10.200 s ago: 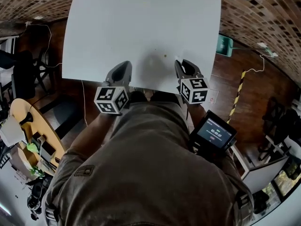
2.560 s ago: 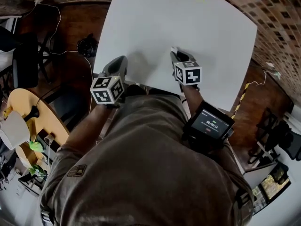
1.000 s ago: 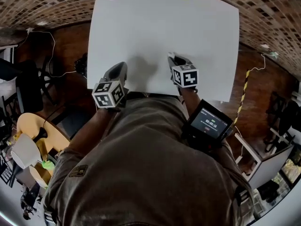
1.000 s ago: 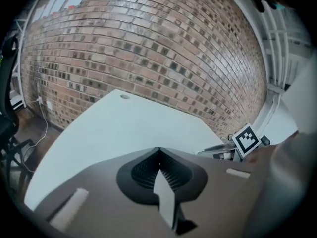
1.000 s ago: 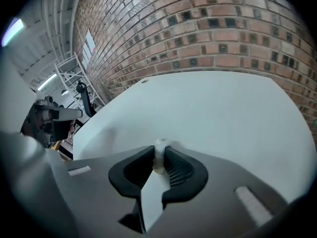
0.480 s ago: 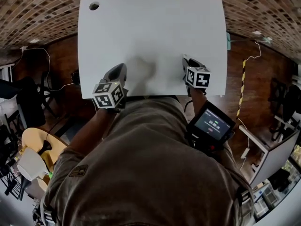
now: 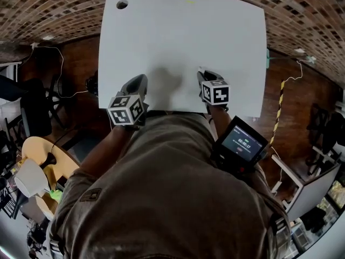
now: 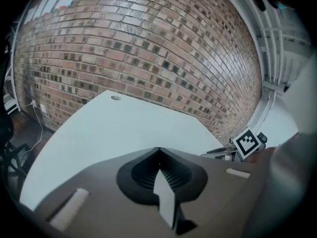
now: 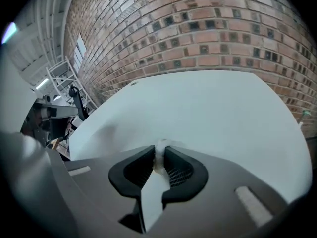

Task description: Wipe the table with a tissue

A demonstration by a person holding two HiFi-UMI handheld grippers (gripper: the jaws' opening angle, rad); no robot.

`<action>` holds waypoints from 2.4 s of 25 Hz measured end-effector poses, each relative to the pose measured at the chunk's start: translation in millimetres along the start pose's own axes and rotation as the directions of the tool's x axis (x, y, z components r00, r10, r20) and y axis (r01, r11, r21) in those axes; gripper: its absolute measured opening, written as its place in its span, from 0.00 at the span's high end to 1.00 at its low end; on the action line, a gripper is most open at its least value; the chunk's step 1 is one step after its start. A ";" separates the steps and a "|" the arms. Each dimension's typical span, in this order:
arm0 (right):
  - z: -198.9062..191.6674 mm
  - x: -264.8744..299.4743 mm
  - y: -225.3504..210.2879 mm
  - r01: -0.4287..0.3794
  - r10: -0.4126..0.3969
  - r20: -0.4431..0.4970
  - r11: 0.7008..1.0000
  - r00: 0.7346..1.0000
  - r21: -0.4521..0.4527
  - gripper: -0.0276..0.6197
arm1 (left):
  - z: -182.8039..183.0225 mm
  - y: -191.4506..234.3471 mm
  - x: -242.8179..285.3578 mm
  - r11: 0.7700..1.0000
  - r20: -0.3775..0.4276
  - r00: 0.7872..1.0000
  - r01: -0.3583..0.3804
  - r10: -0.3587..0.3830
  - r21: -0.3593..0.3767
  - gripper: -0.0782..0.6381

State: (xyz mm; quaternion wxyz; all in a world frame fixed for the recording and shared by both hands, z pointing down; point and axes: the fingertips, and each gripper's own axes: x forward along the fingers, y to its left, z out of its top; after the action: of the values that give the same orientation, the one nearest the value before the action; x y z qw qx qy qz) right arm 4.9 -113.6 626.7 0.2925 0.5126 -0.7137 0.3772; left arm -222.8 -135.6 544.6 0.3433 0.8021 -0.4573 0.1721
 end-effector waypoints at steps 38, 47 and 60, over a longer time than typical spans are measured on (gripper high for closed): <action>11.5 -230.7 43.4 -0.092 0.160 0.550 0.984 0.820 -0.150 0.85 | -12.4 -161.3 -69.8 0.981 0.265 0.959 0.047 -0.097 0.191 0.89; -13.8 -260.1 32.7 -0.113 0.188 0.560 0.980 0.807 -0.166 0.85 | -32.4 -205.5 -74.9 0.975 0.264 0.957 0.066 -0.123 0.214 0.89; -9.3 -266.4 49.1 -0.104 0.180 0.578 0.981 0.796 -0.163 0.85 | -28.0 -214.0 -83.0 0.961 0.249 0.953 0.110 -0.175 0.254 0.89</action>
State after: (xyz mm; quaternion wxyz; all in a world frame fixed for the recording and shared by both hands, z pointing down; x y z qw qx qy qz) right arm 39.2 39.7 405.8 0.0582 0.5302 -0.8273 0.1760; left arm -82.8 9.4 431.3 0.1913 0.8842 -0.4165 0.0896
